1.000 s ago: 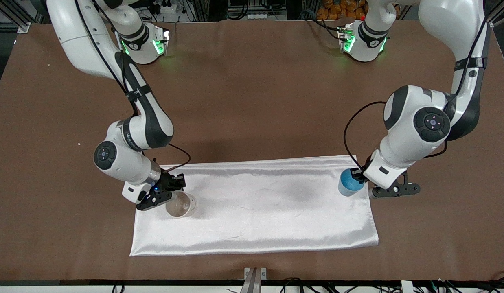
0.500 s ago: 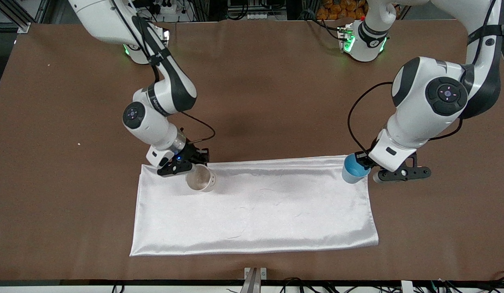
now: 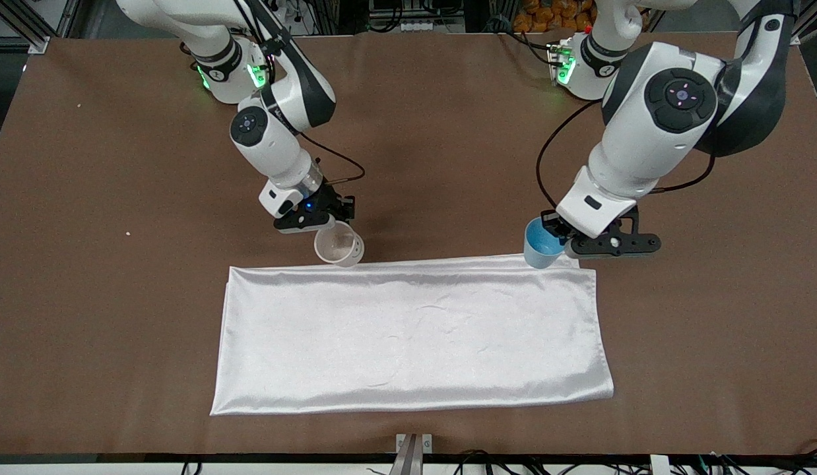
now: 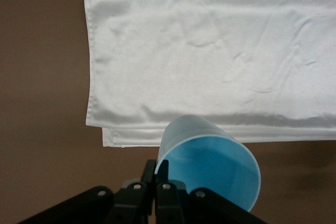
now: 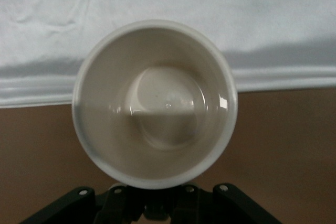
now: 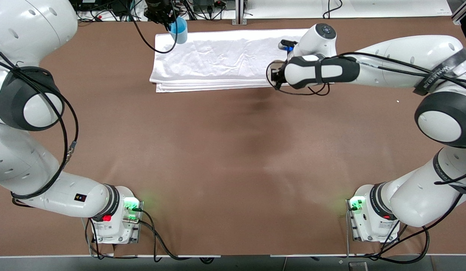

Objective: Place blue cup into white mug on table

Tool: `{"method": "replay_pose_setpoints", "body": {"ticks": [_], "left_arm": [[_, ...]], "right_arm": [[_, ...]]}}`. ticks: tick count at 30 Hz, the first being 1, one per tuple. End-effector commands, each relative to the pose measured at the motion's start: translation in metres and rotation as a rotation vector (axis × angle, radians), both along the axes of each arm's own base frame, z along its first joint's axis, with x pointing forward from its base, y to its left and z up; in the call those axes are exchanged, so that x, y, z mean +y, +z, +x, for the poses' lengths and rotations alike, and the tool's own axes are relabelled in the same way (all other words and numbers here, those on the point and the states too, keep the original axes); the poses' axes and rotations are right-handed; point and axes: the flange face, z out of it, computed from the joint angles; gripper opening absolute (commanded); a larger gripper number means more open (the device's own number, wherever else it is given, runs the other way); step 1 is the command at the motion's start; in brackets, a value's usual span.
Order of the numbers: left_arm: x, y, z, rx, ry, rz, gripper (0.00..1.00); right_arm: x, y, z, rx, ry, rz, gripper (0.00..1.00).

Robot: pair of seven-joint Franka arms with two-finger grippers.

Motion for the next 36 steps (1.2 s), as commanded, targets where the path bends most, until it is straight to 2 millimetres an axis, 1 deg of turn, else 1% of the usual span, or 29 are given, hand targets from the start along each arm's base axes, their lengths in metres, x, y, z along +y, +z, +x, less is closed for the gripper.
{"method": "replay_pose_setpoints", "body": {"ticks": [1,4,6,10,15,19,22,25,28,31,36], "left_arm": [[-0.008,-0.005,-0.005,0.014,0.011,0.013,0.00],[-0.023,-0.013,-0.010,0.026,0.015,0.014,0.00],[-0.028,-0.016,-0.011,0.028,0.025,0.016,0.00],[-0.040,-0.028,-0.014,0.037,0.030,0.027,0.00],[-0.036,-0.035,-0.010,0.045,0.037,0.031,0.00],[-0.027,-0.044,-0.004,0.051,0.048,0.048,0.00],[-0.024,-0.047,-0.001,0.032,0.034,0.089,0.00],[-0.020,-0.055,0.003,0.033,0.035,0.112,0.00],[-0.016,-0.055,0.004,0.033,0.041,0.112,0.00],[-0.014,-0.056,0.005,0.034,0.042,0.114,0.00],[-0.014,-0.059,0.006,0.038,0.042,0.115,0.00]], "right_arm": [[0.002,0.003,-0.031,0.089,-0.009,-0.111,0.00],[0.013,0.005,-0.043,0.105,-0.030,-0.174,0.00],[0.019,0.005,-0.050,0.122,-0.047,-0.195,0.00],[0.042,0.013,-0.060,0.120,-0.066,-0.186,0.00],[0.072,0.025,-0.067,0.105,-0.093,-0.160,0.00],[0.083,0.032,-0.065,0.099,-0.118,-0.142,0.00],[0.098,0.034,-0.071,0.097,-0.131,-0.131,0.00],[0.117,0.026,-0.074,0.102,-0.159,-0.126,0.00],[0.140,0.016,-0.087,0.091,-0.142,-0.118,0.00],[0.151,0.005,-0.093,0.066,-0.134,-0.093,0.00],[0.169,-0.017,-0.111,0.050,-0.078,-0.110,0.00]]}}
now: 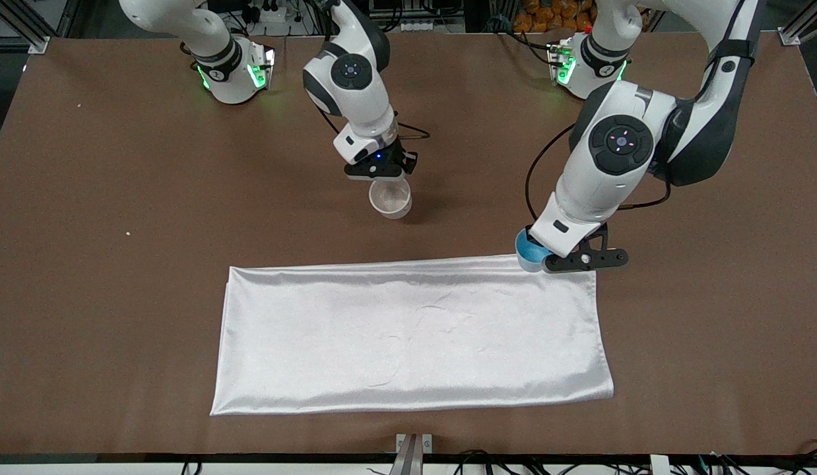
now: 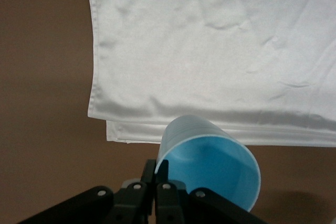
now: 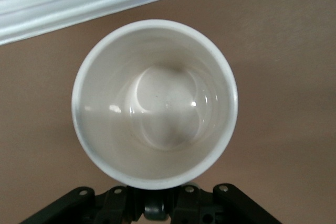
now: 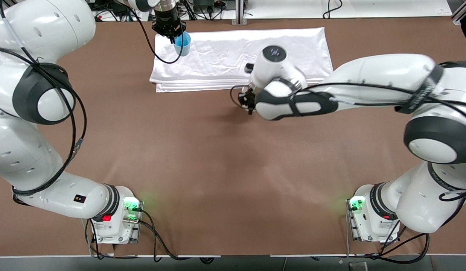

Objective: Place blue cup into white mug on table

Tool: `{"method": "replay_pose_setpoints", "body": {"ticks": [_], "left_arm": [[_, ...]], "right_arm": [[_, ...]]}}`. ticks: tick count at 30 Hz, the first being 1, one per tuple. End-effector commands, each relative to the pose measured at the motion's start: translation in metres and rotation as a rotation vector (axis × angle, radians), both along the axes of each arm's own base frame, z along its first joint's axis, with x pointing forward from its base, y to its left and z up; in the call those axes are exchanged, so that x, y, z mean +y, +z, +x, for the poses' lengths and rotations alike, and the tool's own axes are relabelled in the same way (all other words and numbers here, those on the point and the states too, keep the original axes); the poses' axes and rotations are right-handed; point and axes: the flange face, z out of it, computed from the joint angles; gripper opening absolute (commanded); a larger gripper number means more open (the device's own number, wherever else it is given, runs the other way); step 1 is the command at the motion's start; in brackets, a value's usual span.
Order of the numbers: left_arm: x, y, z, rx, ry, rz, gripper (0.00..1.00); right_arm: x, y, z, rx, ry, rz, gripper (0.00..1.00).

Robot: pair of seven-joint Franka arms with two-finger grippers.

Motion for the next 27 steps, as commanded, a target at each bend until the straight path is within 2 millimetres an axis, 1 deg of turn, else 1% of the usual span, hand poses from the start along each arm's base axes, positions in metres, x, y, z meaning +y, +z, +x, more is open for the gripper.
{"method": "replay_pose_setpoints", "body": {"ticks": [1,10,15,18,19,21,22,23,24,27], "left_arm": [[0.000,0.001,0.001,-0.018,0.009,0.023,0.00],[-0.002,0.002,0.001,-0.017,-0.002,0.023,0.00],[-0.002,0.001,0.001,-0.017,0.000,0.022,0.00],[-0.004,0.001,0.000,-0.016,0.001,0.023,0.00],[-0.004,0.001,-0.001,-0.016,0.001,0.023,0.00],[-0.007,0.001,-0.001,-0.017,-0.001,0.021,0.00],[-0.007,0.001,-0.002,-0.016,-0.001,0.022,0.00],[-0.007,0.001,-0.002,-0.017,-0.001,0.021,0.00],[-0.007,0.001,-0.002,-0.017,-0.001,0.021,0.00],[-0.007,0.001,-0.002,-0.017,-0.001,0.021,0.00]], "right_arm": [[0.019,-0.022,-0.007,-0.033,0.037,-0.021,0.00],[0.027,-0.044,-0.016,-0.068,0.094,-0.035,0.00],[0.028,-0.062,-0.015,-0.080,0.092,-0.021,0.00],[0.028,-0.067,-0.013,-0.085,0.091,-0.015,0.00],[0.028,-0.067,-0.013,-0.085,0.089,-0.015,0.07],[0.027,-0.066,-0.009,-0.085,0.080,-0.012,0.42],[0.026,-0.065,-0.008,-0.085,0.079,-0.012,0.71],[0.026,-0.065,-0.007,-0.082,0.069,-0.010,0.98],[0.026,-0.065,-0.007,-0.079,0.055,-0.010,1.00],[0.028,-0.064,-0.007,-0.074,0.017,-0.007,1.00]]}}
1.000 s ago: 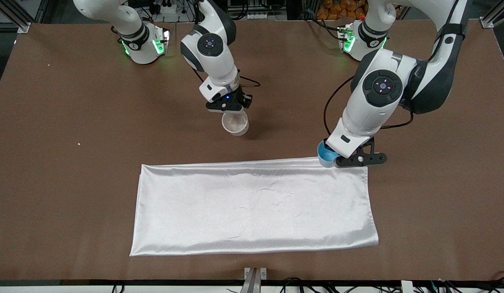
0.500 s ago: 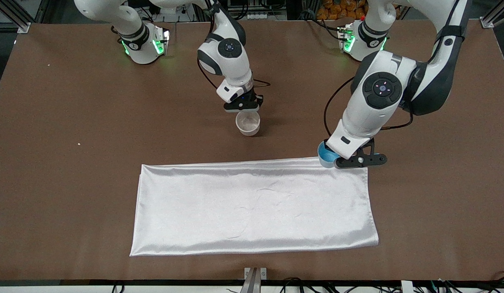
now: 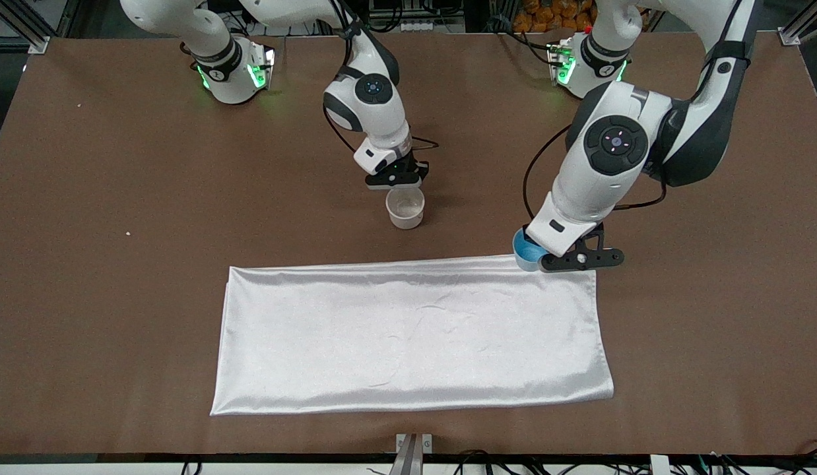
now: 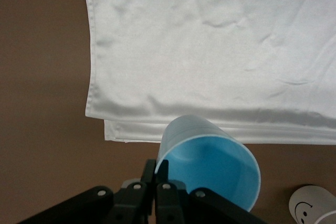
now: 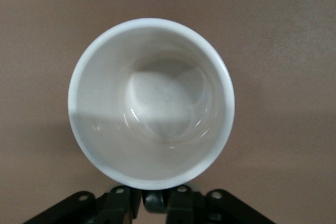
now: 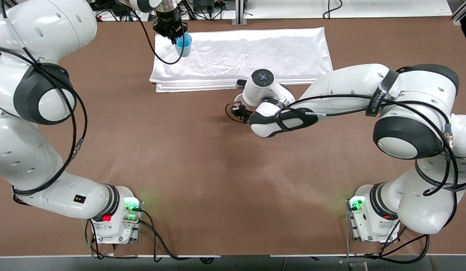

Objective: Place blue cup into white mug on table

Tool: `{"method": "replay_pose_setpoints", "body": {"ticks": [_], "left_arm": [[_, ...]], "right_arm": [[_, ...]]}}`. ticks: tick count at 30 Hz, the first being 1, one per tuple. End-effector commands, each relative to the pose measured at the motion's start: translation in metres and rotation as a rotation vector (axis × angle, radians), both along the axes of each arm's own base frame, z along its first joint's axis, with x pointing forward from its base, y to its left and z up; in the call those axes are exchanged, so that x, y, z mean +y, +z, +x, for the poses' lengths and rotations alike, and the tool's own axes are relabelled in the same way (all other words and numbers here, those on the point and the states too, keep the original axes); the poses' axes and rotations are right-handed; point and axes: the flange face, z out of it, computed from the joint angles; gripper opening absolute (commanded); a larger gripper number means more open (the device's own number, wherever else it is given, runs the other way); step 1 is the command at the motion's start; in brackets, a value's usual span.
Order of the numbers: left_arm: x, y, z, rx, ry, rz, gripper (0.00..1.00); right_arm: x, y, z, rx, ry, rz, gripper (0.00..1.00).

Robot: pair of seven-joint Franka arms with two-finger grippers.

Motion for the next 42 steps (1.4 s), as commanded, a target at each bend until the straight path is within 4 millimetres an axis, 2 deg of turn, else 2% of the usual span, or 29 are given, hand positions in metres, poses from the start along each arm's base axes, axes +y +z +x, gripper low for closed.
{"method": "replay_pose_setpoints", "body": {"ticks": [1,11,16,18,26,29,32,36,42], "left_arm": [[-0.003,0.003,0.000,-0.019,0.004,0.020,0.00],[-0.011,0.005,-0.005,-0.017,-0.003,0.008,0.00],[-0.030,0.005,-0.014,-0.014,-0.020,0.000,0.00],[-0.031,0.005,-0.014,-0.014,-0.013,-0.001,0.00],[-0.054,-0.004,-0.026,-0.002,-0.017,-0.010,0.00],[-0.062,-0.003,-0.029,-0.010,-0.011,-0.017,0.00],[-0.073,-0.007,-0.033,-0.017,0.006,-0.025,0.00],[-0.099,-0.012,-0.046,-0.026,0.006,-0.036,0.00],[-0.135,-0.021,-0.065,-0.042,0.041,-0.061,0.00]], "right_arm": [[0.008,0.008,0.004,-0.006,-0.065,0.013,1.00],[0.010,0.036,0.003,-0.001,-0.098,0.019,1.00],[0.006,0.058,0.007,-0.001,-0.075,0.003,1.00],[0.003,0.065,0.010,0.000,-0.052,-0.011,1.00],[-0.022,0.110,0.051,0.037,-0.002,-0.089,1.00],[-0.042,0.122,0.079,0.060,0.009,-0.121,1.00],[-0.073,0.131,0.115,0.063,0.028,-0.129,1.00],[-0.125,0.131,0.157,0.058,0.079,-0.135,1.00],[-0.198,0.124,0.204,0.059,0.123,-0.144,1.00]]}}
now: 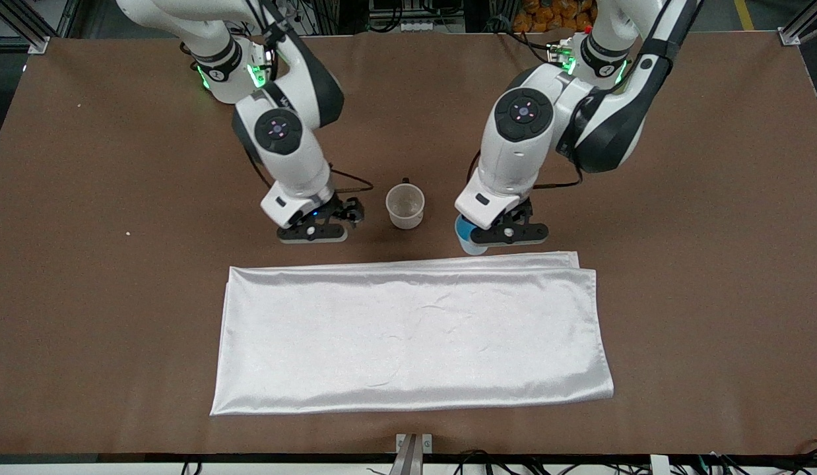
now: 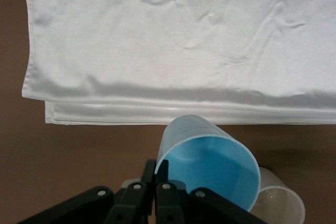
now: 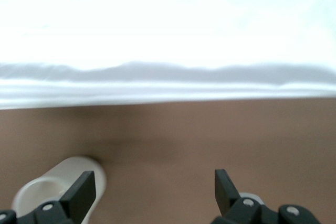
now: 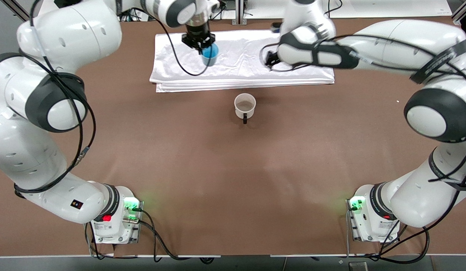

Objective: Place blue cup into white mug on table

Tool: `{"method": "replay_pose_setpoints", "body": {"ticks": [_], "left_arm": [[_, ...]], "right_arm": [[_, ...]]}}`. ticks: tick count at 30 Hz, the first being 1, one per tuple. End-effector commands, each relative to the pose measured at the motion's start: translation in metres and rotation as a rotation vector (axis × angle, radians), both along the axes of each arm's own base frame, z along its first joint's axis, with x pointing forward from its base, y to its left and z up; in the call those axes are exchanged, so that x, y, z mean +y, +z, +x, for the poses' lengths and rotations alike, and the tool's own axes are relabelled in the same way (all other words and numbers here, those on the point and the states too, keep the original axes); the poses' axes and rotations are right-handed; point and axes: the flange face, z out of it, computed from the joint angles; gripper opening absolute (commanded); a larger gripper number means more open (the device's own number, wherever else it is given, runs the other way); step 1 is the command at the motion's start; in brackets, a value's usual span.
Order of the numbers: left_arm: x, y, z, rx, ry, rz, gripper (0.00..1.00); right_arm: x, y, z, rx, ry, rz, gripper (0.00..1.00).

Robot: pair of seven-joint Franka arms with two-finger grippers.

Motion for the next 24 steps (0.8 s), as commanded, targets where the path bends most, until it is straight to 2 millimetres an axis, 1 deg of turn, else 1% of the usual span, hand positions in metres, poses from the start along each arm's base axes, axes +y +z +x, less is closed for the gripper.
{"method": "replay_pose_setpoints", "body": {"ticks": [1,3,6,9,11,13,15,17,19,24], "left_arm": [[-0.033,-0.006,-0.017,-0.012,0.049,-0.026,0.00],[-0.045,-0.009,-0.026,-0.008,0.060,-0.030,0.00],[-0.066,-0.019,-0.042,0.007,0.065,-0.029,0.00],[-0.088,-0.030,-0.062,0.037,0.103,-0.038,0.00],[-0.097,-0.034,-0.071,0.044,0.114,-0.036,0.00],[-0.103,-0.040,-0.077,0.051,0.109,-0.030,0.00],[-0.113,-0.044,-0.088,0.057,0.095,-0.026,0.00],[-0.123,-0.052,-0.098,0.067,0.097,-0.018,0.00],[-0.128,-0.059,-0.103,0.074,0.111,-0.011,0.00],[-0.141,-0.085,-0.118,0.097,0.103,0.017,0.00]], "right_arm": [[-0.053,-0.011,0.036,0.012,0.051,-0.019,1.00],[-0.073,-0.018,0.048,0.019,0.050,-0.023,1.00],[-0.106,-0.030,0.069,0.025,0.031,-0.025,1.00],[-0.132,-0.034,0.087,0.022,0.010,-0.024,1.00],[-0.147,-0.038,0.096,0.022,0.017,-0.025,1.00],[-0.161,-0.046,0.104,0.027,0.028,-0.026,1.00],[-0.179,-0.054,0.112,0.031,0.029,-0.025,1.00],[-0.190,-0.059,0.118,0.034,0.034,-0.025,1.00],[-0.199,-0.063,0.123,0.034,0.046,-0.028,1.00],[-0.219,-0.068,0.134,0.029,0.076,-0.029,1.00]]}}
